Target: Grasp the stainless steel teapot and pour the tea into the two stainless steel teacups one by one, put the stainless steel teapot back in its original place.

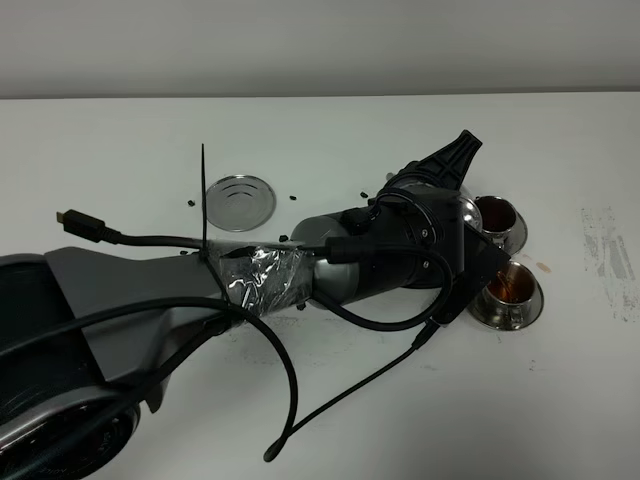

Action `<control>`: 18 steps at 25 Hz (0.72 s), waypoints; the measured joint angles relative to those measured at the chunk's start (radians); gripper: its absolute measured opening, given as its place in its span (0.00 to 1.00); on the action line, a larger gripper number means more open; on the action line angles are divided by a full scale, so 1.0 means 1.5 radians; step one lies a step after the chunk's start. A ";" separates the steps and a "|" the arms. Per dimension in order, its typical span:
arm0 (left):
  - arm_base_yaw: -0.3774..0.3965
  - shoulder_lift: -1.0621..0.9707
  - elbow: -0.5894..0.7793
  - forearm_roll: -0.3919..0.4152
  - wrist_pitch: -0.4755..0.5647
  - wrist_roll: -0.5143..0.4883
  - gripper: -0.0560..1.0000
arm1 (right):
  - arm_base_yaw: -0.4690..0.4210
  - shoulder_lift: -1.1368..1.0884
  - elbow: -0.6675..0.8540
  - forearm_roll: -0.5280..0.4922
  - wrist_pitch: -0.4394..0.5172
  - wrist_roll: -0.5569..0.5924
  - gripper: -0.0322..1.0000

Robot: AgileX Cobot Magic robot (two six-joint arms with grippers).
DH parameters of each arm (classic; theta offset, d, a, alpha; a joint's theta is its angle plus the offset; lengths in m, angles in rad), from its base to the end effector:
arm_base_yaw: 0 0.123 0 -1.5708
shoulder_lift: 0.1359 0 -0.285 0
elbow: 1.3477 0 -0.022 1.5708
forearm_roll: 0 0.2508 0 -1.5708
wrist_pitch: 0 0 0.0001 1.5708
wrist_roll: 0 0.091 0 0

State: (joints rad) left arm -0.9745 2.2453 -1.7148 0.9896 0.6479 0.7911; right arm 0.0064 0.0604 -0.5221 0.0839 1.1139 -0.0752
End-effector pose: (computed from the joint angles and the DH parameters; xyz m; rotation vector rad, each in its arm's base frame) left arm 0.3160 -0.3838 0.1733 2.3261 0.8511 0.9504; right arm -0.0004 0.0068 0.2796 -0.0917 2.1313 0.0617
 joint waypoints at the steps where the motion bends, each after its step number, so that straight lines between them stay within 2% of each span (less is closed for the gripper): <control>1: 0.000 0.001 0.000 0.003 0.001 0.000 0.23 | 0.000 0.000 0.000 0.000 0.000 0.000 0.33; 18: -0.007 0.001 -0.001 0.073 0.002 0.000 0.23 | 0.000 0.000 0.000 0.000 0.000 0.000 0.33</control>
State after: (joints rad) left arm -0.9850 2.2469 -1.7160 1.0990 0.6513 0.7908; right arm 0.0064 0.0604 -0.5221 0.0839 1.1139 -0.0752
